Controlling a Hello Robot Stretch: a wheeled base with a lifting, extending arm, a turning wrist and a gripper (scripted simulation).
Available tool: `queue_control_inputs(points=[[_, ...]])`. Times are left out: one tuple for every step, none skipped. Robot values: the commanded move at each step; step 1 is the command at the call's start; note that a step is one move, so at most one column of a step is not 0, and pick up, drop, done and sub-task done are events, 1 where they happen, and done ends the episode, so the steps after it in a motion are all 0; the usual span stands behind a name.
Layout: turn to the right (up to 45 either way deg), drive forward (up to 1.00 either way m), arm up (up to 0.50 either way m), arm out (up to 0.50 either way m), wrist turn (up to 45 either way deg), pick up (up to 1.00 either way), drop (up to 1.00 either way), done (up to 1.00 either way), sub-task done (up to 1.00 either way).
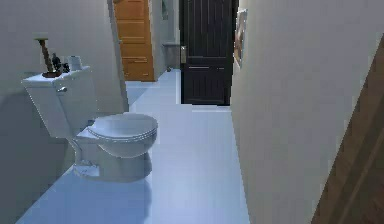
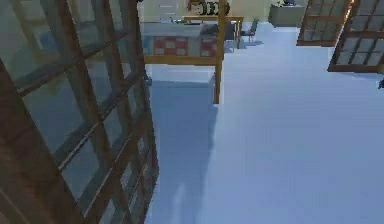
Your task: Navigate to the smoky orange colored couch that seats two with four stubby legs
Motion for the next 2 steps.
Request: queue_control_inputs(points=[[0.0, 1.00, 0.00, 0.00, 0.0, 0.00, 0.00, 0.00, 0.00], [0.0, 0.95, 0.00, 0.00, 0.0, 0.00, 0.00, 0.00, 0.00]])
